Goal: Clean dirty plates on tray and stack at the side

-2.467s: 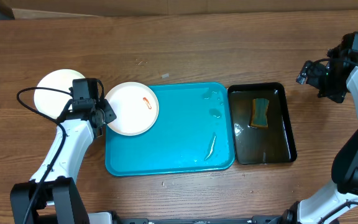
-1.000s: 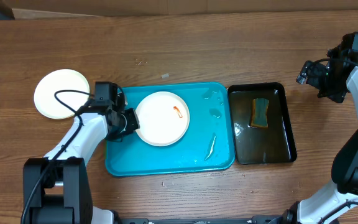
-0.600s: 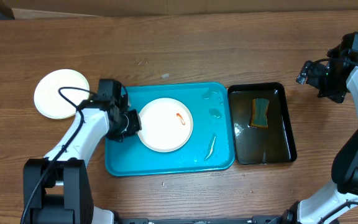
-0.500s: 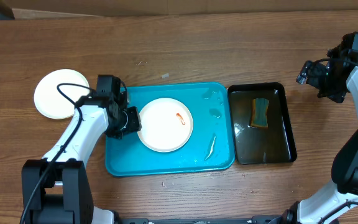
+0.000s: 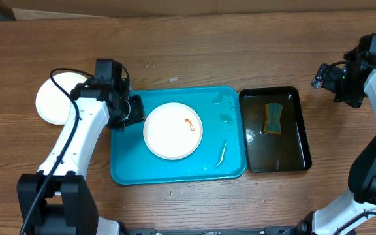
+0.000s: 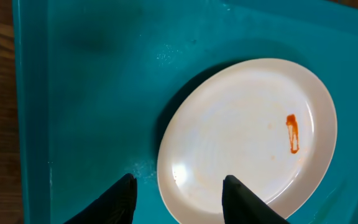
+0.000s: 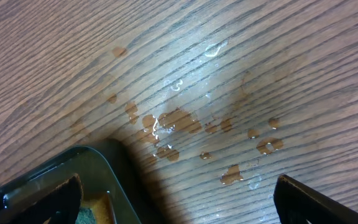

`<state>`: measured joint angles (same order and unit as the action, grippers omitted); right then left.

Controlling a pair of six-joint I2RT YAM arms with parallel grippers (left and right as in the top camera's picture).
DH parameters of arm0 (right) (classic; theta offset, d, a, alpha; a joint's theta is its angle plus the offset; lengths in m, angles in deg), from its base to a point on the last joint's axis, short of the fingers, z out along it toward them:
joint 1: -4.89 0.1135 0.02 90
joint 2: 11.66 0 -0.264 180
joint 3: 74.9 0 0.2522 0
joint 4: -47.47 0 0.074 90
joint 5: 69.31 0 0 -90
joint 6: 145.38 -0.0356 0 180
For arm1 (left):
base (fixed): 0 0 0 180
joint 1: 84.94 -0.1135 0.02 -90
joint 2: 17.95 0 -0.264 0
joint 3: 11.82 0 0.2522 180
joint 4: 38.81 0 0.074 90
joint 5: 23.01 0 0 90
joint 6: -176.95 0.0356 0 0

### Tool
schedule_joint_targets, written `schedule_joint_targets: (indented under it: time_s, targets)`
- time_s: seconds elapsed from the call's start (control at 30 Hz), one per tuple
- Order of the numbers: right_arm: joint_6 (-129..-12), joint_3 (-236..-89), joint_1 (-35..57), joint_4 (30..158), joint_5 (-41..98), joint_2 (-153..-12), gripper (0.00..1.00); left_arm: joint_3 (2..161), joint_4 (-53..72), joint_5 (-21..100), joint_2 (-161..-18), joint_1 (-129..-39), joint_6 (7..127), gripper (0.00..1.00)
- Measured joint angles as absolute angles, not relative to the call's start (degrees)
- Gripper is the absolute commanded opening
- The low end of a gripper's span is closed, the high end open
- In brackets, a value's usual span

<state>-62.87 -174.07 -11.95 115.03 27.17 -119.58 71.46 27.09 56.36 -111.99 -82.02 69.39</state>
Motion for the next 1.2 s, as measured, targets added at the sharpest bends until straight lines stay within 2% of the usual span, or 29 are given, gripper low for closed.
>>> schedule_joint_targets:
  time_s: [0.17,0.4,0.5,0.6,0.7,0.87,1.2]
  targets:
    - [-62.9,-174.1,-11.9,115.0,27.2,-119.6,1.0,71.5,26.7,57.5,-112.0,-82.0,69.3,0.52]
    - [-62.9,-174.1,-11.9,115.0,27.2,-119.6,1.0,72.4,26.8,59.2,-112.0,-82.0,69.1,0.67]
    - [-62.8,-174.1,-11.9,115.0,27.2,-119.6,1.0,72.6,27.3,59.5,-112.0,-82.0,69.0,0.68]
    - [-62.8,-174.1,-11.9,115.0,27.2,-119.6,1.0,72.6,28.1,59.6,-112.0,-82.0,69.0,0.77]
    - [-62.8,-174.1,-11.9,115.1,27.1,-119.6,1.0,72.6,29.4,59.8,-112.0,-82.0,68.9,0.74]
    - [-62.8,-174.1,-11.9,115.0,27.2,-119.6,1.0,72.6,30.1,59.7,-112.0,-82.0,68.7,0.57]
    - [-62.8,-174.1,-11.9,115.0,27.2,-119.6,1.0,71.5,30.1,59.7,-112.0,-81.0,68.7,0.58]
